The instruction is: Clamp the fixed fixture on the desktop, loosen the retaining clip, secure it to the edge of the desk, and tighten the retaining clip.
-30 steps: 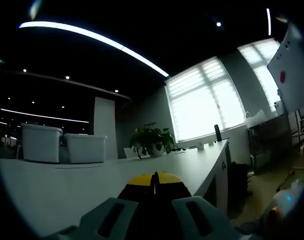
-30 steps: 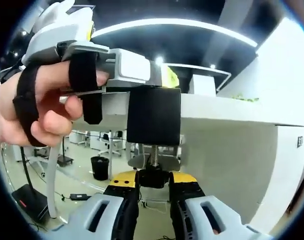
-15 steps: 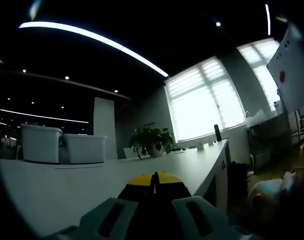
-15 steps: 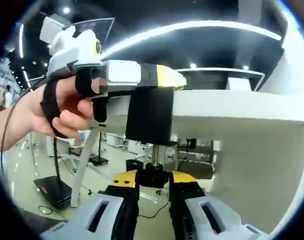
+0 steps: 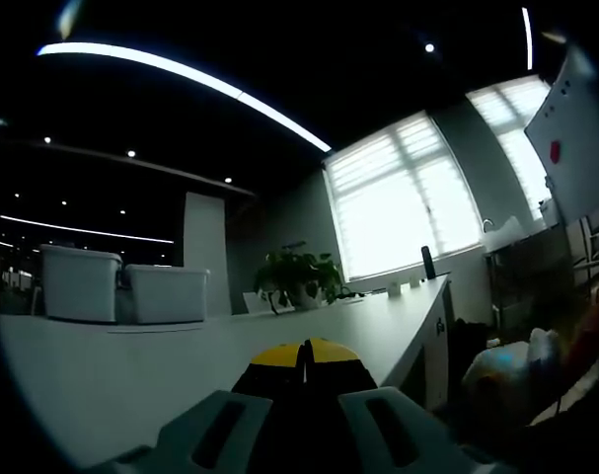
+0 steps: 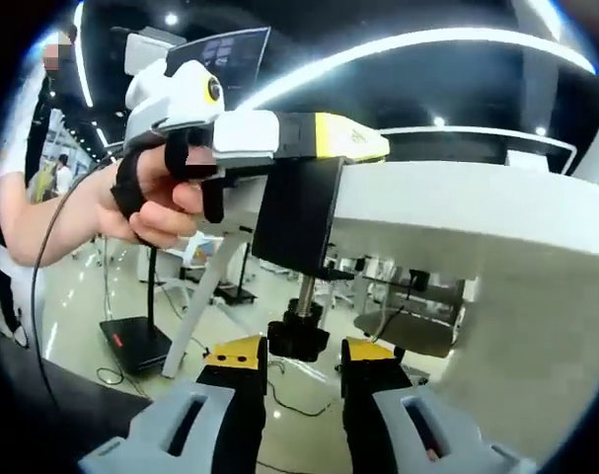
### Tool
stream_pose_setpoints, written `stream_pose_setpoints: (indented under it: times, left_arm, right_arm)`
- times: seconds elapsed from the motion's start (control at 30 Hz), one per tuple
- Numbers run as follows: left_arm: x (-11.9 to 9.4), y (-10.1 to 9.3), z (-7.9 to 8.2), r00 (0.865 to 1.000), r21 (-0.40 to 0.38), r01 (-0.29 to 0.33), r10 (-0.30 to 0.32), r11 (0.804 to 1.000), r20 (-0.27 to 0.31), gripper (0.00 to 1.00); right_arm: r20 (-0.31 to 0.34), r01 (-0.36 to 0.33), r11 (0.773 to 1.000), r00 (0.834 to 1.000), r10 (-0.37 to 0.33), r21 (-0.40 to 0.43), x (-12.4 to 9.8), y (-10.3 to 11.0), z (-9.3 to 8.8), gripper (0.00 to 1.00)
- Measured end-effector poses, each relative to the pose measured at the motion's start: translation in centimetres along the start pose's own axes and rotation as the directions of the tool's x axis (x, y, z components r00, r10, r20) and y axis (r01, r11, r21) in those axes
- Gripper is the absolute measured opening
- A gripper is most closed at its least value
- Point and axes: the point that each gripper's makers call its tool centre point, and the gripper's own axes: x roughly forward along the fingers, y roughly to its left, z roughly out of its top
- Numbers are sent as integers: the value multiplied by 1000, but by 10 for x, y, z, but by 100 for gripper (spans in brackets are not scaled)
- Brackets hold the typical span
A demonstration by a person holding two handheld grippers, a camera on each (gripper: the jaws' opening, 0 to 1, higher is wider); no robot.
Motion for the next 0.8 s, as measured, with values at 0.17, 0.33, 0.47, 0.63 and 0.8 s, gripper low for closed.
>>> stream_pose_setpoints:
  times: [0.17, 0.33, 0.47, 0.63, 0.8]
  left_arm:
    - [0, 0, 0, 1000, 1, 2, -2, 1000, -1, 1]
    - [0, 0, 0, 1000, 2, 2, -2, 1000, 0, 1]
    - [0, 0, 1, 1000, 3, 1, -1, 1000, 1, 1]
    - [0, 1, 1, 1000, 5, 1, -1, 1000, 2, 1]
    - [0, 1, 1, 1000, 6, 3, -3, 1000, 2, 1]
  right_arm:
    - [-57, 162, 986, 986, -159, 46, -18, 6, -16, 36]
    - [-53, 311, 937, 950, -306, 157, -32, 12, -9, 37]
    - [-39, 390, 909, 921, -389, 150, -29, 7, 4, 37]
    - [-61, 426, 880, 904, -423, 210, -11, 5, 4, 37]
    - [-63, 435, 889, 901, -430, 143, 0, 6, 5, 33]
